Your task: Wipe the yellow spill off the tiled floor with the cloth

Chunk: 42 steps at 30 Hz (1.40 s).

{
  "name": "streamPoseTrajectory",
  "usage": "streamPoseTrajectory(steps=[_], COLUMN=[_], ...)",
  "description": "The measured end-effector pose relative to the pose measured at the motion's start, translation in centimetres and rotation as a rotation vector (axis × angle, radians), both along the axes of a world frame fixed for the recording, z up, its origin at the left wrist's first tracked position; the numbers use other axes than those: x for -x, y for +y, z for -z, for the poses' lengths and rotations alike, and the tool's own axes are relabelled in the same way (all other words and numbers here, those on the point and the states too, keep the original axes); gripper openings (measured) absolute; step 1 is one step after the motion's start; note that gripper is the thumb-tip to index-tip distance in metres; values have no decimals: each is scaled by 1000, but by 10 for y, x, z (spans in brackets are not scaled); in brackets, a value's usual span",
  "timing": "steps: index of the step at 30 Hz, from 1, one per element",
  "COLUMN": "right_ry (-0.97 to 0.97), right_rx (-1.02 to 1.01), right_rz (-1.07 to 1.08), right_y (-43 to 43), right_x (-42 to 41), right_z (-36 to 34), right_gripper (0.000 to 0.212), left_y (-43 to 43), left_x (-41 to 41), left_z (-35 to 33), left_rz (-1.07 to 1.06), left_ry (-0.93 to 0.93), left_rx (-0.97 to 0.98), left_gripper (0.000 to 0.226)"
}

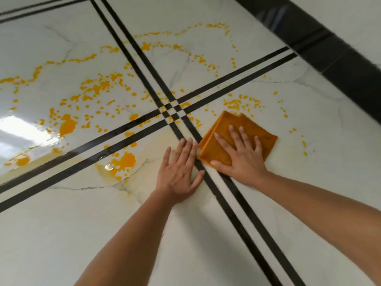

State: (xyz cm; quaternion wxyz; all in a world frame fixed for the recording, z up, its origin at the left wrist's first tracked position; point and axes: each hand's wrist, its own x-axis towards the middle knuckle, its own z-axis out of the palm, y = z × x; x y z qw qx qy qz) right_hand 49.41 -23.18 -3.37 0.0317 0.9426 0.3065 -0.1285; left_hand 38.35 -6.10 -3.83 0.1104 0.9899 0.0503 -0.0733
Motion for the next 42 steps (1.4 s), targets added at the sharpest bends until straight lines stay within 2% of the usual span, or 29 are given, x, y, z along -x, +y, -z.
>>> streamPoseTrajectory(steps=[3, 5, 7, 10, 12, 14, 16, 17, 19, 21, 22, 24, 26, 29, 31, 35, 37, 40, 42], right_ry=[41, 38, 16, -24, -13, -28, -59, -70, -85, -44, -16, -4, -70, -125, -90, -37, -97, -126, -102], right_rx=[44, 63, -40, -111, -128, -155, -166, -159, -162, -144, -131, -145, -156, -183, -167, -154, -188, -184, -150], right_rz=[-77, -133, -137, -199, -72, 197, 341, 317, 128, -57, -39, 154, 274, 309, 307, 348, 352, 408, 450], right_y=[-9, -3, 3, 11, 13, 12, 9, 6, 3, -4, -10, -30, -61, -103, -106, -76, -91, -133, -137], right_x=[-36, -42, -37, -71, -125, -161, -156, -149, -141, -172, -190, -206, -173, -92, -103, -182, -157, -74, -84], right_z=[-12, -8, 2, 5, 1, 2, 6, 8, 8, 2, 0, 2, 4, 1, 4, 4, 7, 4, 9], right_gripper=[95, 90, 84, 75, 70, 68, 69, 69, 70, 67, 64, 61, 61, 61, 61, 63, 64, 63, 64], left_y=[10, 12, 5, -10, -22, -31, -38, -42, -45, -51, -55, -67, -85, -108, -118, -119, -121, -136, -146], left_x=[-31, -46, -55, -61, -71, -83, -96, -107, -123, -136, -141, -148, -150, -145, -145, -146, -150, -153, -151], left_z=[-2, -2, -2, 2, 1, 1, 2, 2, 1, 2, 3, 5, 8, 9, 11, 13, 10, 7, 7], left_rz=[-47, -24, 5, -85, -158, -207, -227, -236, -238, -206, -186, -130, -82, -55, -53, -47, -21, 11, -11], left_ry=[5, -12, -43, -57, -53, -57, -54, -67, -82, -62, -55, -66, -69, -67, -62, -54, -44, -27, -15], left_rx=[-54, -88, -86, -37, -18, -12, 18, 27, 20, -3, -10, -25, -23, 14, 1, -34, -27, 9, 7], left_gripper=[76, 77, 75, 73, 74, 76, 75, 75, 74, 74, 74, 73, 70, 67, 66, 67, 69, 71, 71])
